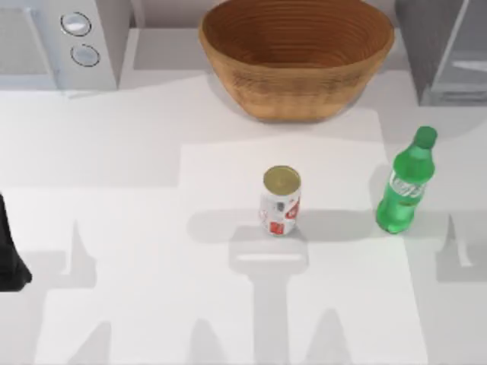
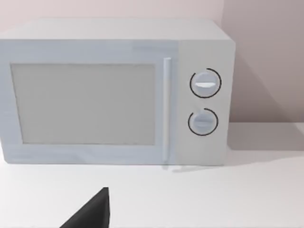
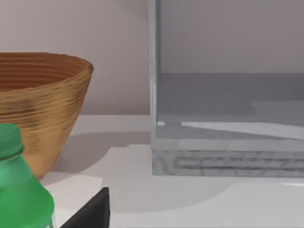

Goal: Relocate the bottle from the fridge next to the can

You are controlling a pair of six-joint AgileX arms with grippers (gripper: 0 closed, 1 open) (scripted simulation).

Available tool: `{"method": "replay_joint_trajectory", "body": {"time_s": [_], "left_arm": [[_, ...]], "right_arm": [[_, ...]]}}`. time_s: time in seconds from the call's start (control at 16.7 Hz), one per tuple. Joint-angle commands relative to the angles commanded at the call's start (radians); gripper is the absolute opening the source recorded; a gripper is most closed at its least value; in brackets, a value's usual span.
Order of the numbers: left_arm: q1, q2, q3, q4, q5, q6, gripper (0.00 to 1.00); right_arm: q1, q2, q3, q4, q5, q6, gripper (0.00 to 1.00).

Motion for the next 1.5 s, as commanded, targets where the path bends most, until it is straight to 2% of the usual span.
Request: {"method": "replay_joint_trajectory", "body": {"time_s": [0.3,0.72,0.9,1.14,1.5], "left_arm": [[0.0,0.0,0.0,0.0,0.0,0.0,1.0],[0.0,0.0,0.0,0.0,0.0,0.0,1.0],[0.0,0.0,0.0,0.0,0.0,0.0,1.0],[0.0,0.0,0.0,0.0,0.0,0.0,1.0],[0.0,0.0,0.0,0.0,0.0,0.0,1.0]], "right_arm": [[-0.08,-0.199,-0.003,-0.169,-0.043,-0.015,1.0],[-0.082,-0.21,0.001,-0.18,-0.045,-0.015,1.0],[-0.085,-0.258,0.041,-0.245,-0.042,-0.017,1.0],[-0.087,-0.398,0.156,-0.476,-0.041,-0.019,1.0],[-0.086,-0.678,0.385,-1.009,-0.045,-0.023,1.0]]}}
